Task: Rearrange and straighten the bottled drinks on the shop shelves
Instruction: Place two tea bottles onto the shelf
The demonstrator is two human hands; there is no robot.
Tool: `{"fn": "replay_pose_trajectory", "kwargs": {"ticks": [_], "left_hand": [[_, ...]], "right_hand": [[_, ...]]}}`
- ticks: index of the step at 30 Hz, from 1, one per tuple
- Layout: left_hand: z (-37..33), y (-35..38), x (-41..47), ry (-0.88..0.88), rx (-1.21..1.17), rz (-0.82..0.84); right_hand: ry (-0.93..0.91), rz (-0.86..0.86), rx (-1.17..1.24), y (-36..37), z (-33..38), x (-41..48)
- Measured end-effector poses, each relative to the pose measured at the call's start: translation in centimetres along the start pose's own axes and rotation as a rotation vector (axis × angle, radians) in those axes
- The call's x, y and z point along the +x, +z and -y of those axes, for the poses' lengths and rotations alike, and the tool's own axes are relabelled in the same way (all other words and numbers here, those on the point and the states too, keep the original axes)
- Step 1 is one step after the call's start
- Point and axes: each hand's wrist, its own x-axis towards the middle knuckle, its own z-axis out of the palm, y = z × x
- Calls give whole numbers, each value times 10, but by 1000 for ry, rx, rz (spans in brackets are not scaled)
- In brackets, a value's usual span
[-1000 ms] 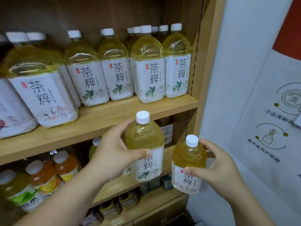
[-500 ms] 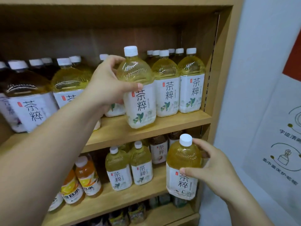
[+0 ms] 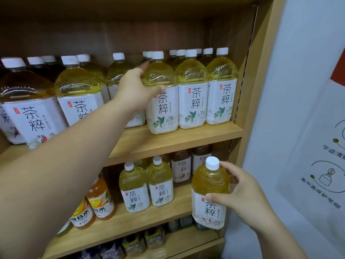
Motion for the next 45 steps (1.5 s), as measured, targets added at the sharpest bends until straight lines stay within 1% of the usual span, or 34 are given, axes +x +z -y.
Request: {"fn": "replay_pose_trajectory", "kwargs": {"ticks": [4,6,8,9,10,12,14,16,18,21,25,28,33,37,40,45], "left_hand": [[15,-5,-22,26,70,-37],[26,-16,-56,96,115,-144],[42,-25,-105,230,61,-267],[55,-26,-134,232,9,-272],[70,-25,-159,195,-30,-248],[115,-16,-195,48,-15,-140],[161,-5,-213,-106,126,-41],[195,3,-215,-222,257,-1],[216,12,-208,-320,302,48],[240,25,-187,-465,218,120],[261,40,-165,-606,-5,123],[261,43,-157,-613,-22,139],[255,31,-168,-435,108,106],[242,20,-207,-362,228,49],[235,5,-234,-350,171,-3],[236,-20,-255,-395,108,-64]], "right_hand": [[26,18,32,9,-7,-2],[30,33,42,12,-10,-3],[42,41,54,15,-15,-5],[53,46,57,18,-19,-6],[65,48,61,21,-22,-6],[86,44,70,30,-28,-7],[105,39,67,41,-33,-9],[124,36,52,50,-40,-13],[160,14,72,56,-48,-18],[201,-11,51,61,-55,-24],[218,-12,-26,62,-57,-30],[218,-18,-31,60,-56,-36],[210,0,-64,58,-55,-38],[188,40,-65,64,-55,-32],[167,81,-56,73,-50,-24],[120,188,-18,108,-30,-9]]}}
